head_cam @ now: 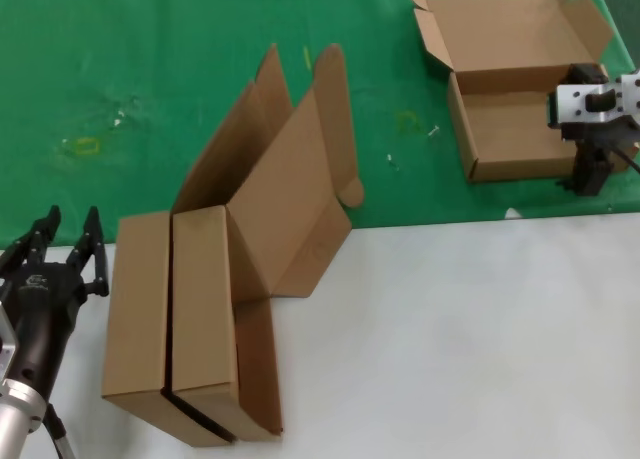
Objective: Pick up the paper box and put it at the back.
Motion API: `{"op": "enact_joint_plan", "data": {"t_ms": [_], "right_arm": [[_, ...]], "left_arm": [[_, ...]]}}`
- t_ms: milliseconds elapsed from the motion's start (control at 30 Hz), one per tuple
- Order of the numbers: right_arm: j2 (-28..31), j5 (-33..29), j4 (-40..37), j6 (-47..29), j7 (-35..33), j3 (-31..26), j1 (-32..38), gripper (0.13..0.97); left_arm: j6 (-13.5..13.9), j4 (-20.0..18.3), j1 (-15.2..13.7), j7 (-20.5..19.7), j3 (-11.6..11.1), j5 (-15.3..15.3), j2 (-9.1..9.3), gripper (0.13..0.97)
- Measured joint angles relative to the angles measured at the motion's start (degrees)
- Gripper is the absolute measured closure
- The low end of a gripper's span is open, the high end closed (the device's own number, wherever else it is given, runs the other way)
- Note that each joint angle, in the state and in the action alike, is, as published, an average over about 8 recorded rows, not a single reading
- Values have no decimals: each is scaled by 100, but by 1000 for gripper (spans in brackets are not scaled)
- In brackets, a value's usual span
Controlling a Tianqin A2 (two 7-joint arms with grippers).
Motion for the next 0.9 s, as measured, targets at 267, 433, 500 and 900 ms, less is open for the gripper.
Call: {"op": "enact_joint_plan", "data": {"t_ms": [267, 433, 500, 900], "right_arm": [[0, 0, 0, 0, 0, 0, 0, 153], [0, 0, 0, 0, 0, 0, 0, 131], [0, 0, 0, 0, 0, 0, 0, 131], [7, 348, 771, 368, 228, 331, -729, 129]], "left_arm": [[0, 0, 0, 0, 0, 0, 0, 740], [0, 0, 0, 0, 0, 0, 0, 621], [0, 0, 0, 0, 0, 0, 0, 597], [0, 0, 0, 0, 0, 0, 0, 377]]}}
